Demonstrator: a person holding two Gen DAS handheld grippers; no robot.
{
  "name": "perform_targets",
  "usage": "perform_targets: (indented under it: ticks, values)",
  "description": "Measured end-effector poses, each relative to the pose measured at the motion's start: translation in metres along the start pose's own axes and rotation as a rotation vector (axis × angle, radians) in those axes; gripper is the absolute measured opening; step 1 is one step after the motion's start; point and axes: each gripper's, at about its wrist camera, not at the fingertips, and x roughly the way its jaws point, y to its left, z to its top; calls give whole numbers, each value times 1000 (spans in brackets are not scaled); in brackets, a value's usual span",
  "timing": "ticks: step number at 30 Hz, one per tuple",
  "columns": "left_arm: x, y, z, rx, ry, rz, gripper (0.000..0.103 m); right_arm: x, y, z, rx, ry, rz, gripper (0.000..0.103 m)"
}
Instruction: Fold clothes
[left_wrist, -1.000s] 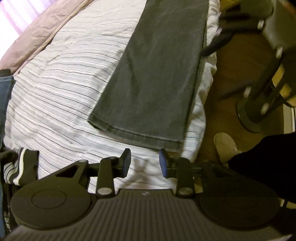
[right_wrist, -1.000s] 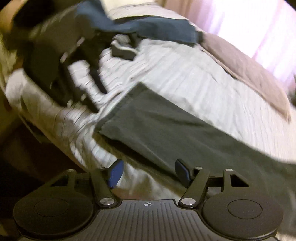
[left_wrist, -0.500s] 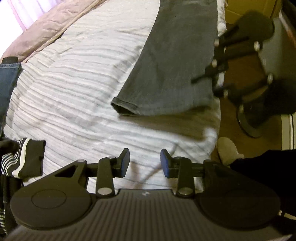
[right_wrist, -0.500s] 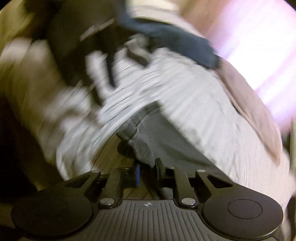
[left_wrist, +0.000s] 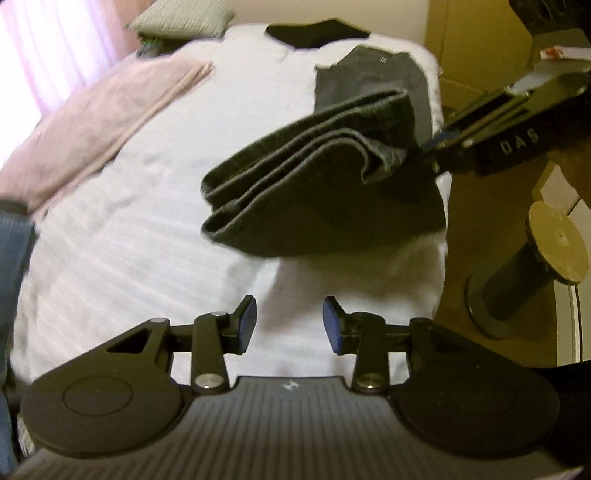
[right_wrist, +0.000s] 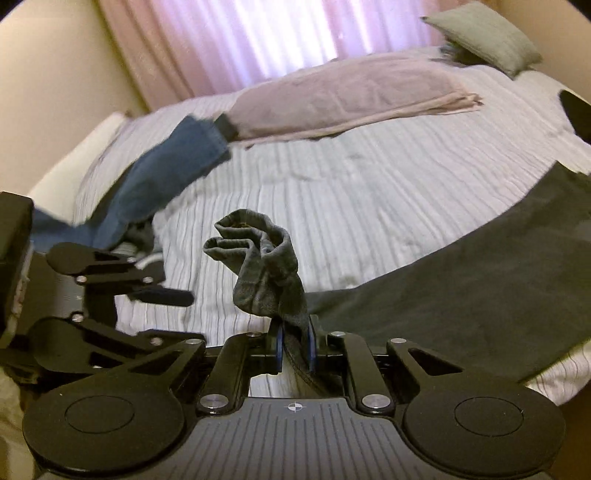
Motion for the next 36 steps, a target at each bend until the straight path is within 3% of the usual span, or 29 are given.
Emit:
perform_targets:
  ticks: [8, 11, 16, 19, 21, 23, 25, 26, 29, 31, 32, 33, 34, 36]
  values:
    - [20, -4, 78, 101, -88, -30, 36, -57, -66, -1, 313, -143, -28, 10]
    - [30, -7, 108, 136, -113, -42, 37, -80, -113, 0, 423, -209, -42, 10]
    - [71, -28, 165, 171, -88, -57, 37, -99, -226, 10, 550, -301, -63, 10]
    - [107, -43, 192, 155, -27, -75, 38, -83, -303, 1, 629, -271, -63, 10]
    - [131, -53, 206, 146, 20, -90, 38, -67, -351, -15, 744, -204, -60, 10]
    - [154, -64, 219, 153, 69, -99, 38, -62, -376, -24, 799, -162, -27, 13]
    - [169, -70, 228, 159, 98, -103, 38, -65, -386, -27, 808, -146, -4, 60]
    - [176, -73, 235, 156, 109, -106, 38, -69, -387, -28, 816, -152, 8, 70]
    - [195, -75, 253, 147, 134, -107, 39, -75, -386, -26, 839, -166, 58, 70]
    - [209, -76, 265, 146, 149, -106, 39, -72, -386, -19, 830, -152, 38, 70]
    - [215, -76, 271, 148, 155, -105, 39, -71, -386, -16, 820, -137, 15, 63]
    - [218, -75, 275, 152, 157, -103, 39, -69, -385, -13, 811, -121, -9, 50]
    - [221, -73, 279, 155, 158, -99, 39, -66, -388, -10, 817, -91, -46, 19]
    - [223, -70, 286, 149, 143, -89, 40, -59, -386, 3, 832, -62, -77, 18]
